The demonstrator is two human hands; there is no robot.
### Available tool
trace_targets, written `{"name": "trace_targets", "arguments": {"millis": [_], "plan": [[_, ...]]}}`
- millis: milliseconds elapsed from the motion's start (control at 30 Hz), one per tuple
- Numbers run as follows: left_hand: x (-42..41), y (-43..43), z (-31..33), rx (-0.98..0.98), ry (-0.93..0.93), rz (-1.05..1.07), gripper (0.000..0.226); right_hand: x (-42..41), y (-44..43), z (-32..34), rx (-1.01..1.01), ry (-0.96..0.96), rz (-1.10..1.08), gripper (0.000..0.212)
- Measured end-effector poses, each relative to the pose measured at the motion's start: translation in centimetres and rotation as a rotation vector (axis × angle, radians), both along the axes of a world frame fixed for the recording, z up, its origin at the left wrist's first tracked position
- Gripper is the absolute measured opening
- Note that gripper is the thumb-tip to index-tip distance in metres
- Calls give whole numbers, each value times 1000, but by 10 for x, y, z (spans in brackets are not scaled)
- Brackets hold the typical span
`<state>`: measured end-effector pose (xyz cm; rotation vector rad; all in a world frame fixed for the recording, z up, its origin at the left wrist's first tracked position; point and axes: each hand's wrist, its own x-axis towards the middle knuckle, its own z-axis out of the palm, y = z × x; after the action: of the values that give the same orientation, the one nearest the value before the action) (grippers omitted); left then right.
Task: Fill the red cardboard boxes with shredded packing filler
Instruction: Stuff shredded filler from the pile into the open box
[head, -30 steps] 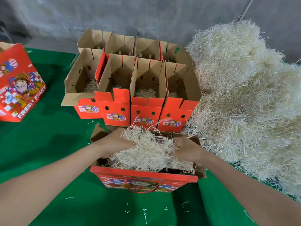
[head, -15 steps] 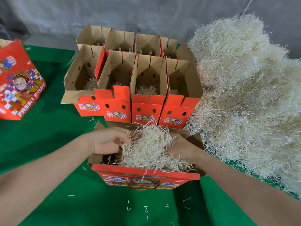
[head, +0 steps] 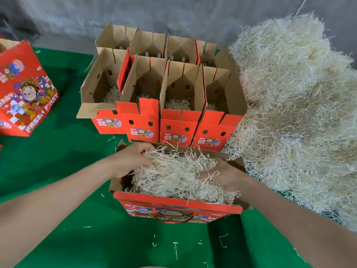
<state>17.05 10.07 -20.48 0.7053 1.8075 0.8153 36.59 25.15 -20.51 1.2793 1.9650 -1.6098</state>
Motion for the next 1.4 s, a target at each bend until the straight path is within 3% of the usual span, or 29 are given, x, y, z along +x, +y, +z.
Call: {"name": "trace_targets", "arguments": {"millis": [133, 200, 267, 333, 400, 600, 667, 733, 833, 867, 933, 1000, 1067, 1133, 1167, 1233, 1267, 1333, 1400], "plan": [[-3, -2, -5, -59, 36, -40, 65, 6, 7, 2, 68, -62, -12, 95], [-3, 0, -2, -51, -49, -22, 71, 4, 5, 2, 82, -23, -48, 94], [0, 2, 1, -70, -149, -97, 89, -1, 2, -1, -13, 18, -115, 96], [11, 7, 0, -123, -132, -223, 106, -10, -6, -7, -110, 48, -128, 95], [20, 14, -6, -155, 26, -280, 102, -18, -10, -13, -85, 32, -69, 86], [-1, 5, -1, -232, 462, -328, 58, -6, 3, -17, -9, -91, -144, 103], [-8, -3, 2, -269, 573, -295, 65, 1, 7, -14, 1, -89, -216, 105], [-14, -8, 1, -239, 482, -220, 84, 7, 15, -18, 47, -74, -287, 100], [-16, -6, 13, -119, -78, -124, 101, 3, 13, -18, -17, -31, -283, 91], [-12, -3, 16, -120, -187, -123, 103, -1, 8, -18, -45, -15, -268, 89], [4, 7, 19, -191, -203, -204, 105, -9, -2, -13, -115, 39, -223, 75], [22, 19, 14, -251, -99, -270, 104, -12, -8, -3, -265, 116, -180, 52], [32, 27, 3, -215, 31, -230, 72, -5, -10, 10, -394, 169, -126, 41], [29, 28, 0, -141, 67, -137, 42, 12, -1, 10, -391, 173, -126, 54], [24, 26, 1, -106, 27, -80, 48, 20, 5, 6, -384, 158, -139, 65], [15, 23, -4, -78, -126, -26, 73, 28, 8, -1, -389, 169, -192, 67], [16, 21, -4, -70, -190, -54, 72, 26, 6, -3, -372, 178, -225, 70], [24, 21, -5, -65, -237, -151, 44, 21, 2, -8, -306, 218, -302, 89], [31, 21, -8, -52, -176, -221, 35, 18, 4, -5, -213, 291, -331, 69]]}}
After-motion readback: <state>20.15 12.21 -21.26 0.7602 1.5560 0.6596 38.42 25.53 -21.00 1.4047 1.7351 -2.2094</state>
